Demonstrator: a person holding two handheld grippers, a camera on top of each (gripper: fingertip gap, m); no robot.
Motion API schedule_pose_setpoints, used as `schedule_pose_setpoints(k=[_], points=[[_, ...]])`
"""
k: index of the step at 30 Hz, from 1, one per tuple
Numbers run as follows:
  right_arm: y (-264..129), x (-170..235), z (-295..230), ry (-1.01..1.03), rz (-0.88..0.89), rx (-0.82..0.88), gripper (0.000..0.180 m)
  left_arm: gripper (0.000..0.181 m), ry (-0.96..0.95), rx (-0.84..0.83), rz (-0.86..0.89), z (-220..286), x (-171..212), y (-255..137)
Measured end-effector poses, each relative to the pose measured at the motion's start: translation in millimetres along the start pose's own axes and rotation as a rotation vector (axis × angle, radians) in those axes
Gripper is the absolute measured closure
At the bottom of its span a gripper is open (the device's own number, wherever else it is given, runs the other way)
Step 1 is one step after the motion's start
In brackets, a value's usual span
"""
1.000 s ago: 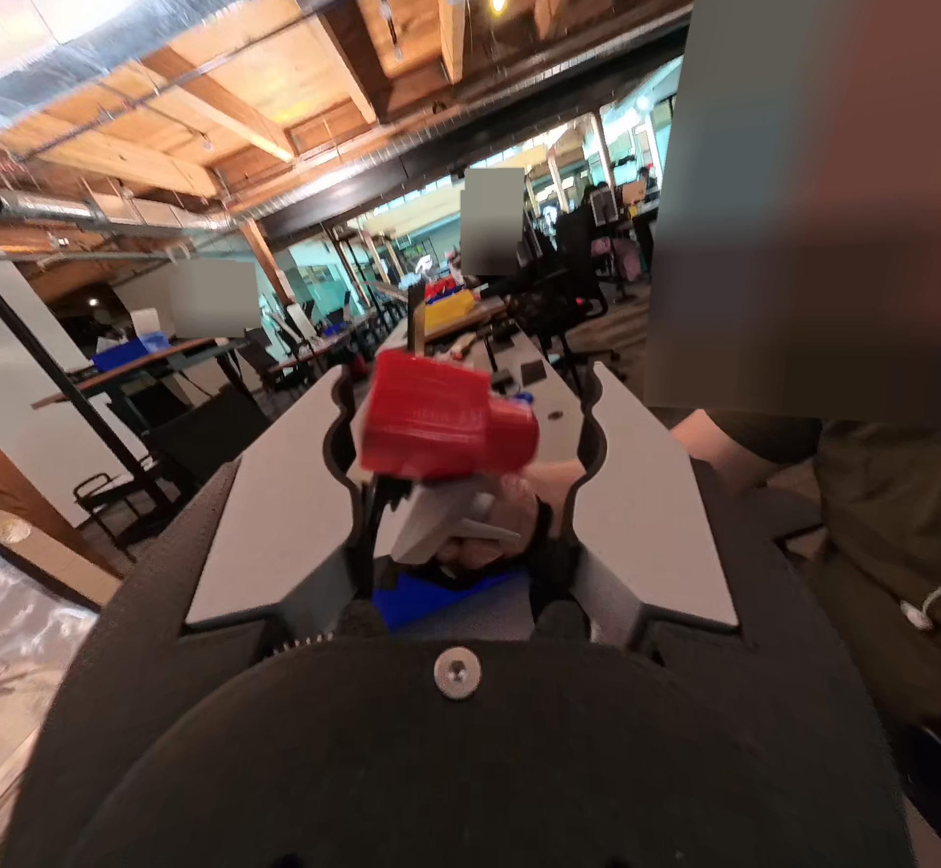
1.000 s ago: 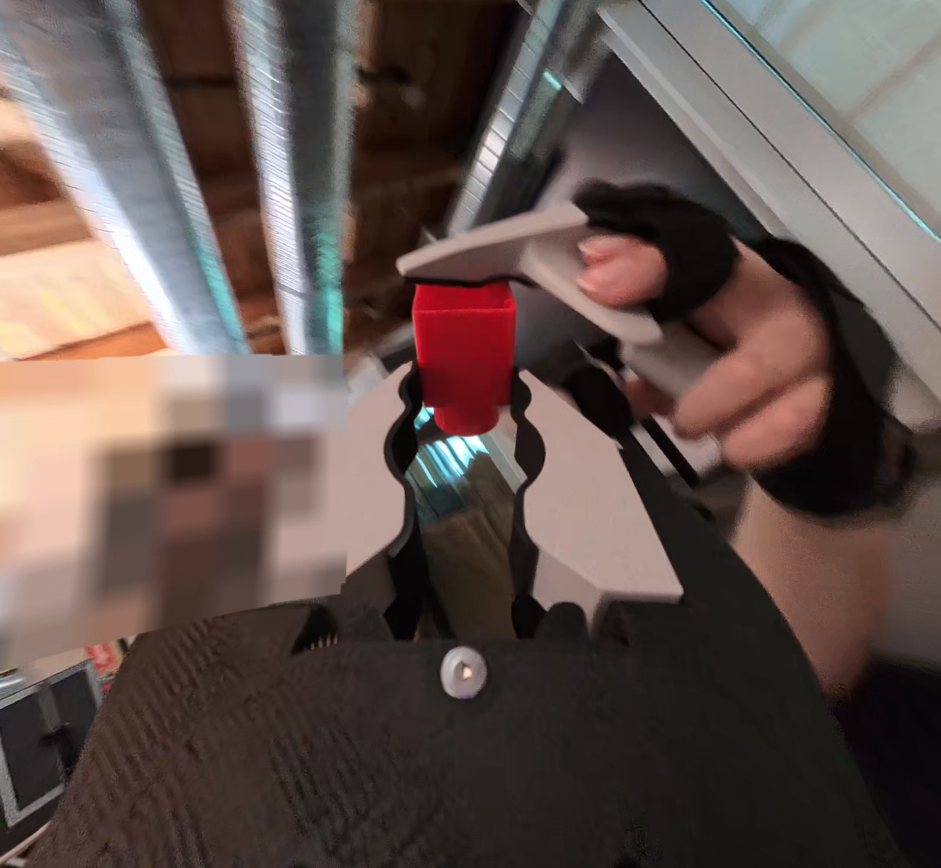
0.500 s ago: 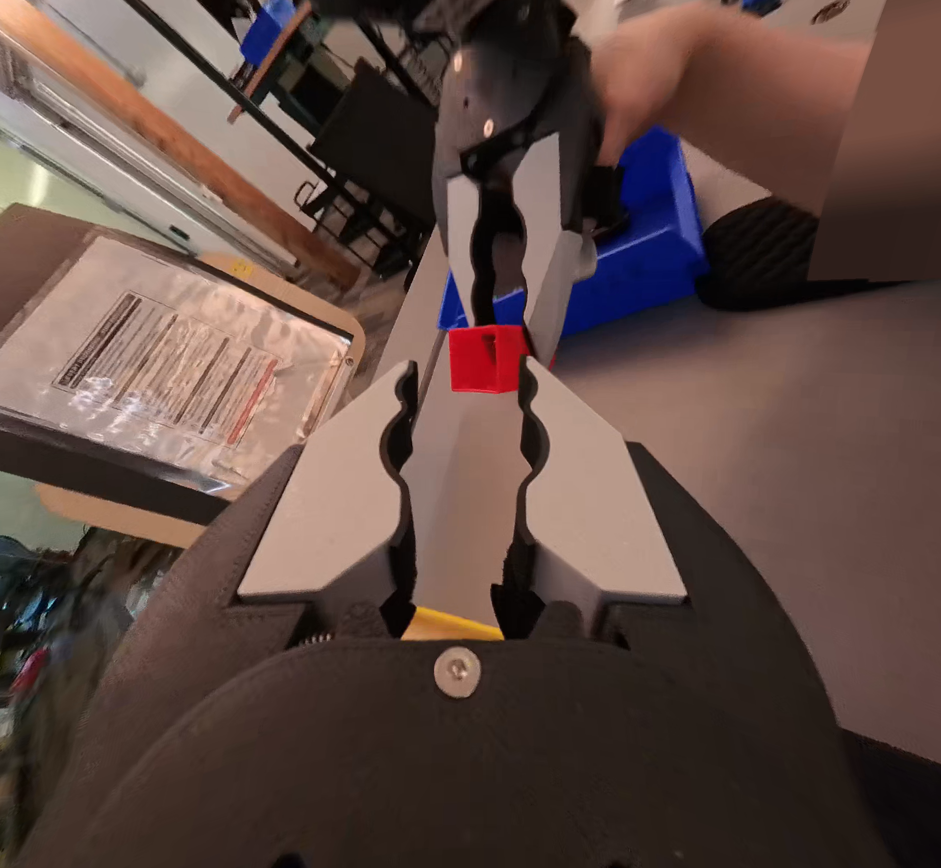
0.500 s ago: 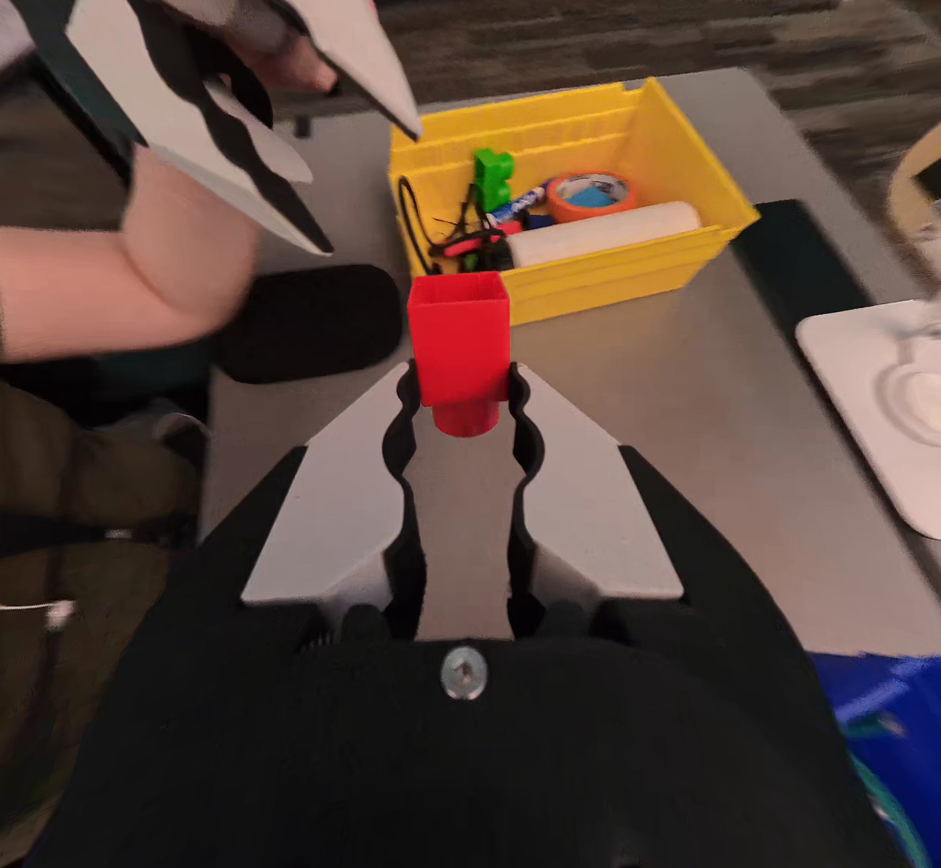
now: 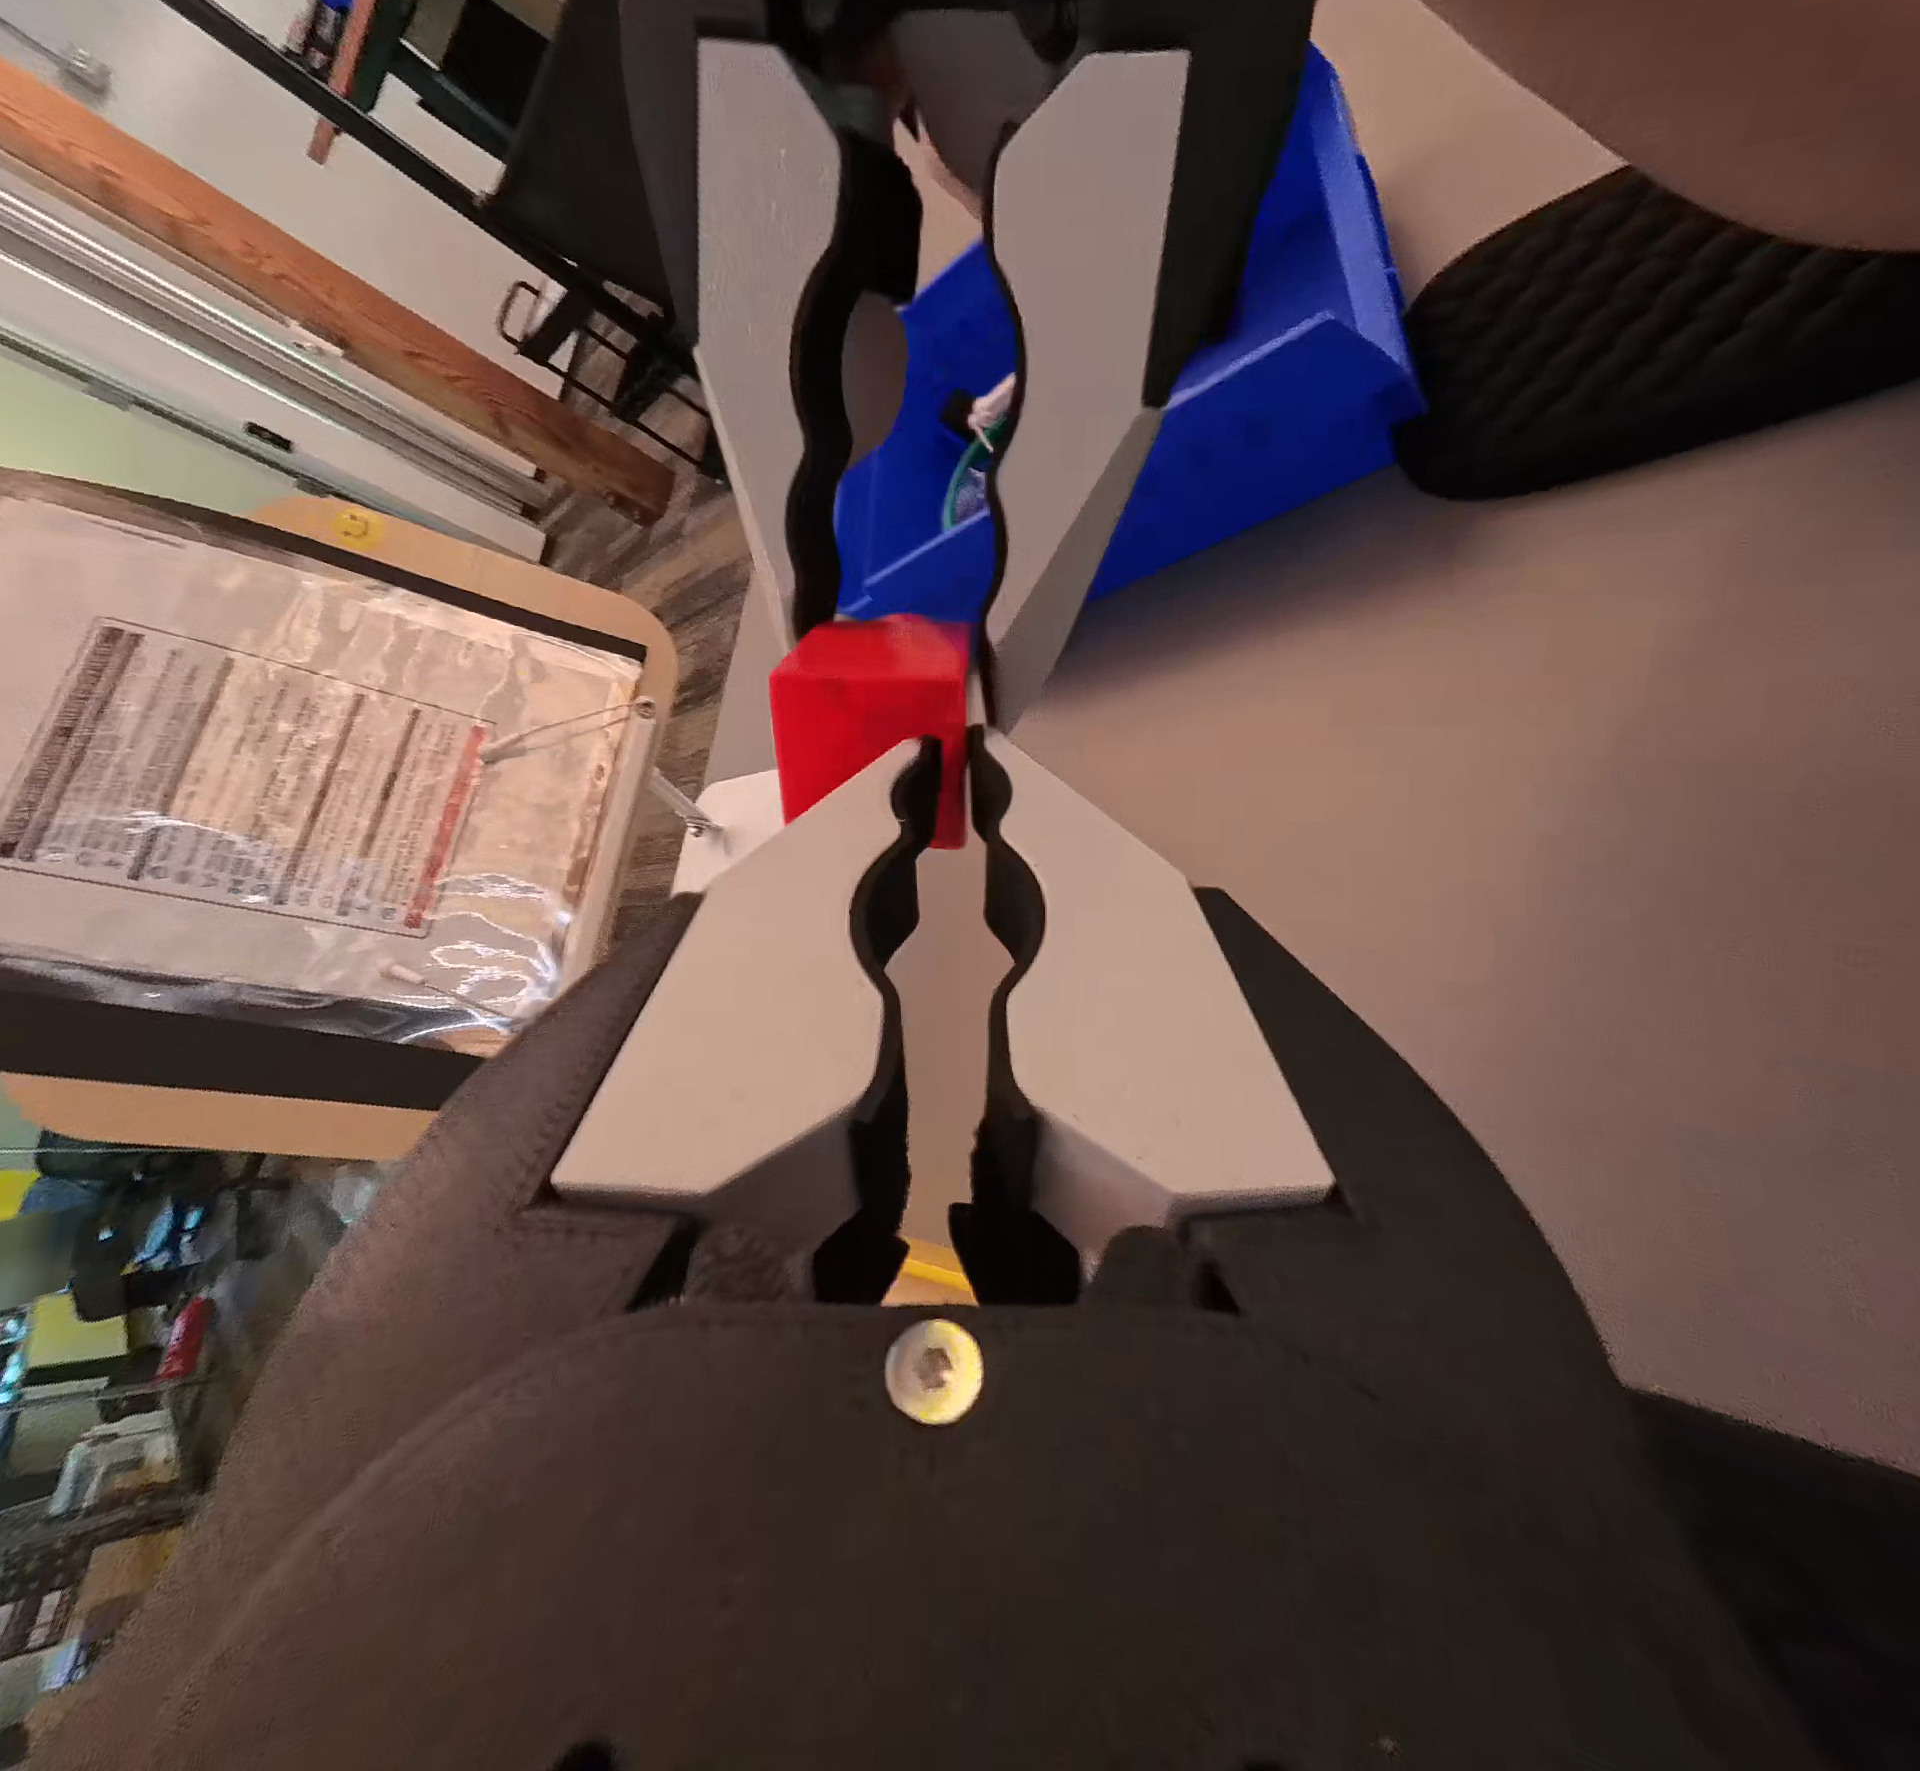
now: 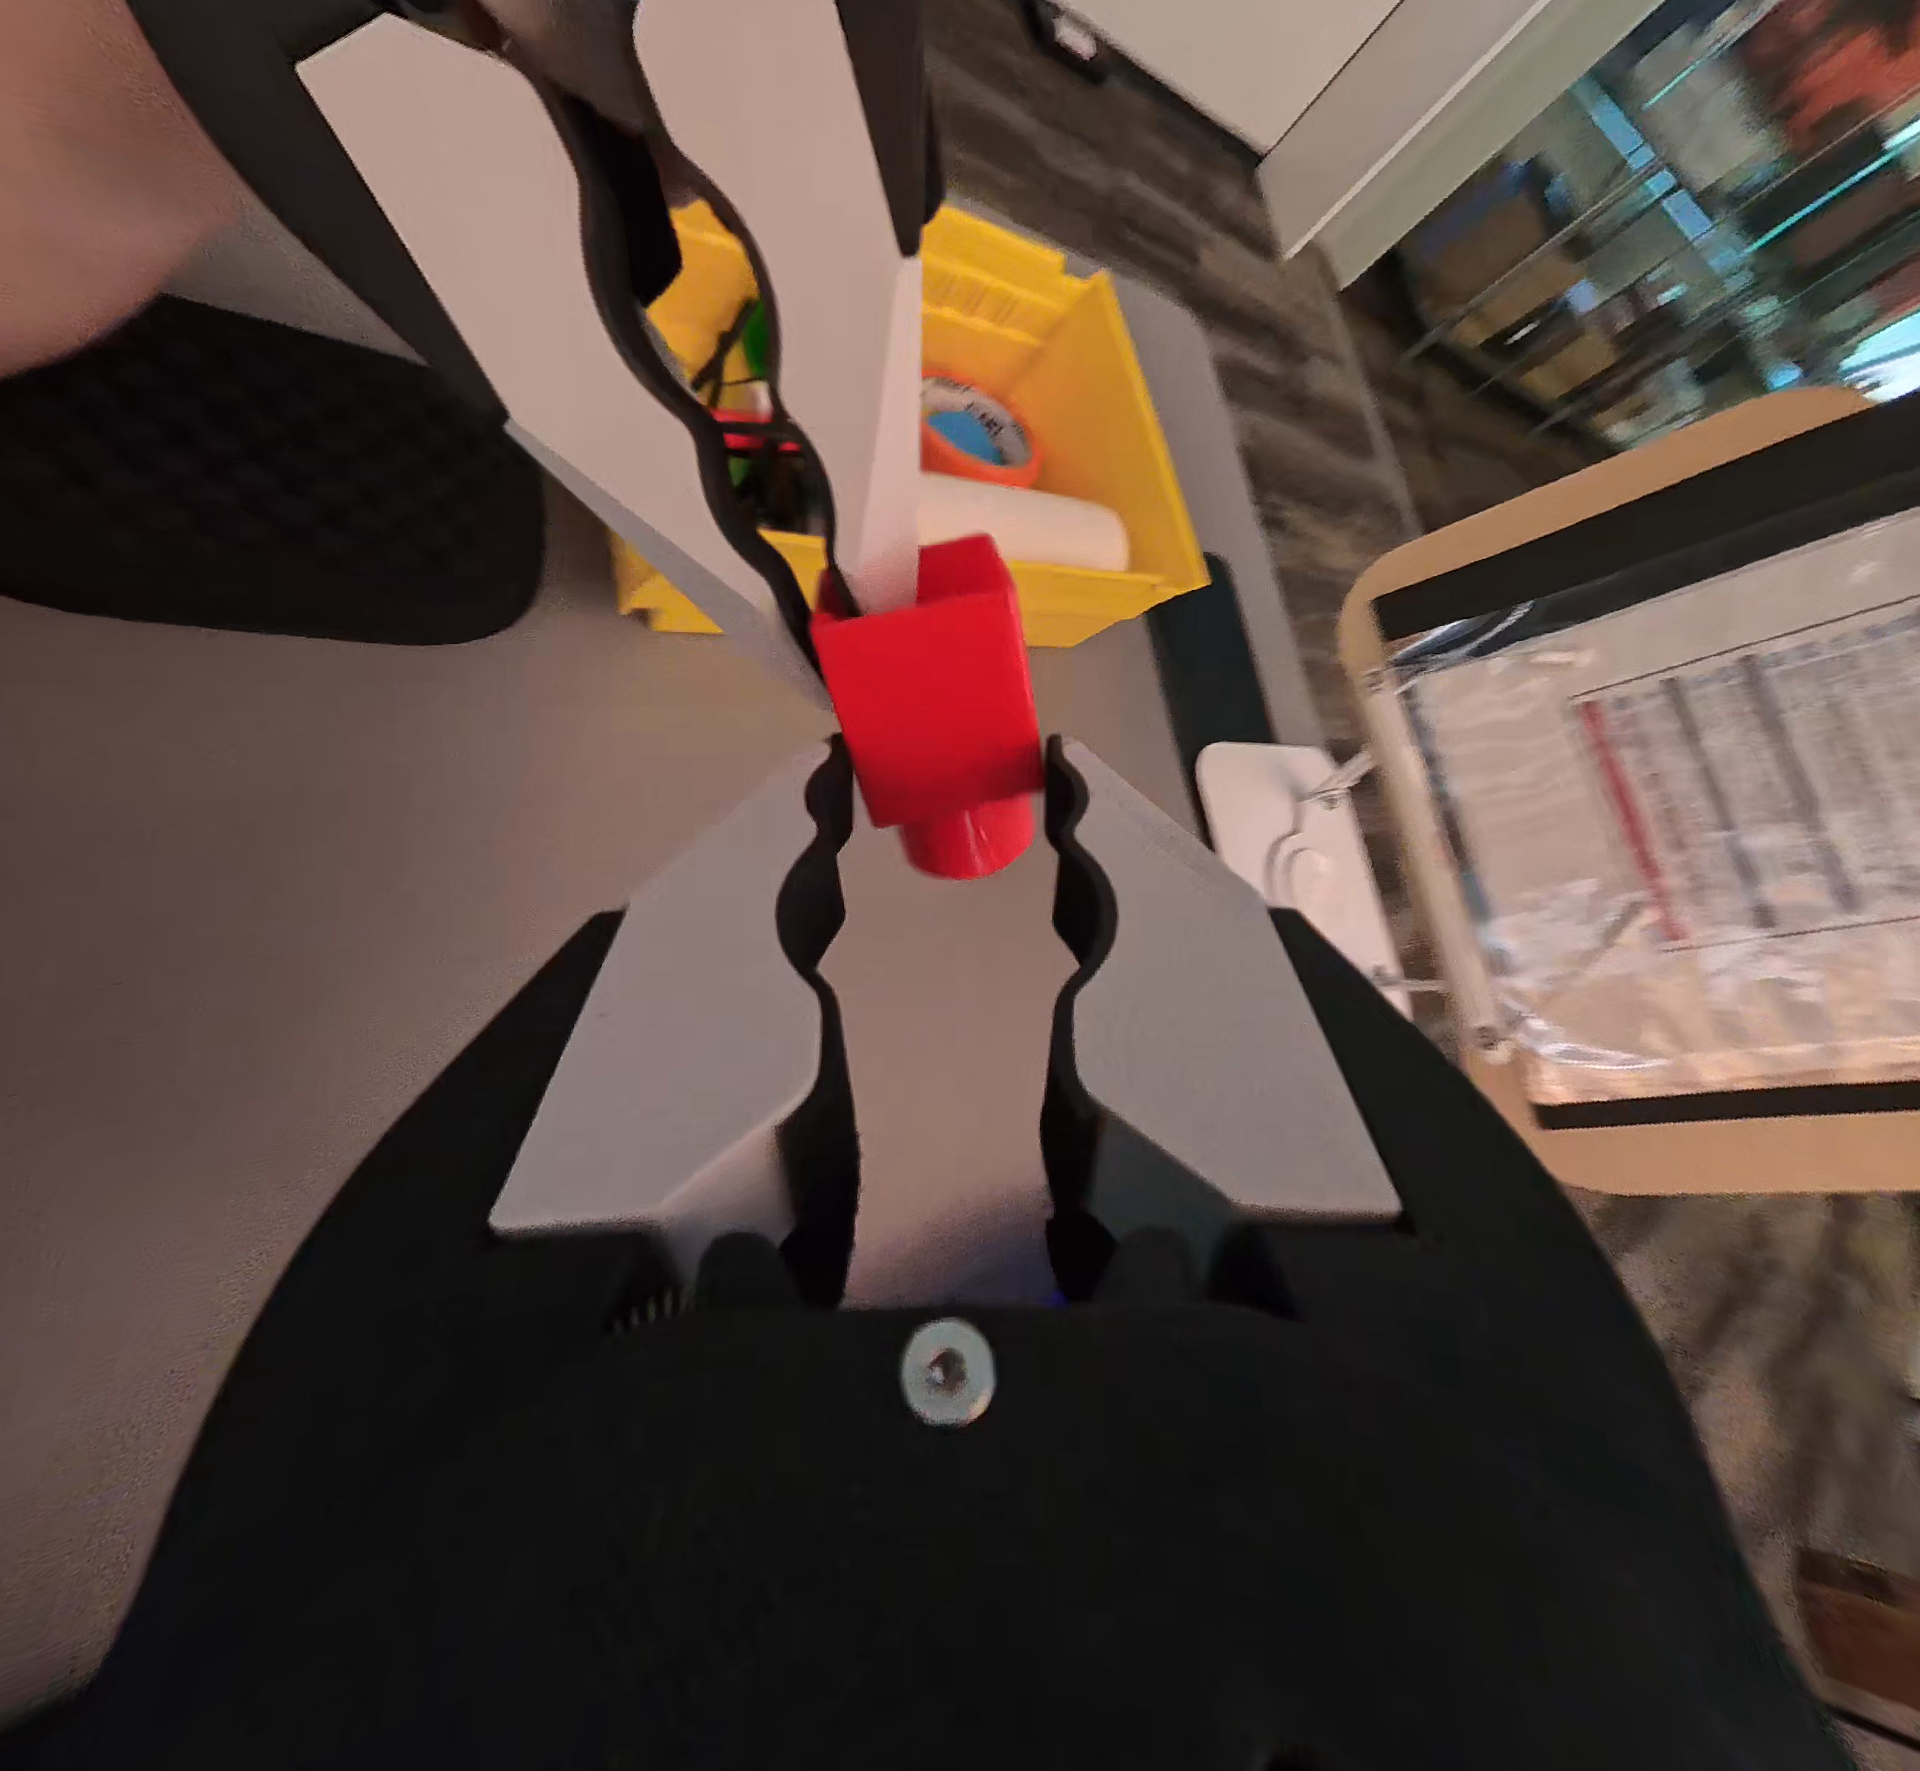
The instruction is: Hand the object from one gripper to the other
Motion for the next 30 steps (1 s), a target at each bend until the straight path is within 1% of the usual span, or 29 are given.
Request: schedule_pose_setpoints(k=[2, 4, 7, 10, 12, 13, 15, 18, 19, 22, 26, 29, 30], points=[[-8, -3, 7, -0.017, 0.037, 0.064, 0.135, 0.179, 0.017, -0.092, 0.017, -8, -3, -4], [-21, -7, 17, 0.019, 0.117, 0.121, 0.129, 0.179, 0.036, -0.206, 0.044, -19, -6, -11], [-44, -19, 34, 0.156, 0.352, 0.147, 0.127, 0.18, 0.105, -0.475, 0.038, -38, -9, -25], [-65, -28, 46, 0.342, 0.545, 0.128, 0.128, 0.18, 0.303, -0.774, -0.082, -49, -9, -31], [-74, -34, 47, 0.373, 0.636, 0.153, 0.128, 0.179, 0.405, -0.896, -0.179, -51, -8, -25], [-77, -38, 44, 0.345, 0.674, 0.184, 0.128, 0.179, 0.444, -0.938, -0.22, -51, -8, -21], [-77, -47, 35, 0.229, 0.703, 0.284, 0.134, 0.179, 0.516, -0.977, -0.308, -50, -7, -7], [-64, -54, 23, 0.082, 0.625, 0.451, 0.143, 0.179, 0.631, -0.982, -0.423, -45, -4, 13], [-57, -55, 20, 0.06, 0.591, 0.469, 0.144, 0.179, 0.656, -0.977, -0.455, -44, -3, 18], [-36, -53, 18, 0.075, 0.5, 0.473, 0.15, 0.178, 0.68, -0.941, -0.496, -39, -2, 30], [-19, -47, 23, 0.117, 0.412, 0.51, 0.156, 0.179, 0.661, -0.931, -0.511, -38, -3, 33], [-16, -45, 25, 0.137, 0.4, 0.563, 0.166, 0.178, 0.662, -0.93, -0.513, -36, -5, 34], [-16, -45, 25, 0.141, 0.399, 0.571, 0.166, 0.178, 0.659, -0.928, -0.515, -36, -5, 35]])
Point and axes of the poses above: each gripper's, where its closed fingertips meet, y out along the fingers, x out of its underside, z = x × y across the jaws, the point moved 7 cm from there along -y, back along the fingers, and after that the axes turned 7 degrees about y, right-handed, at the moved point
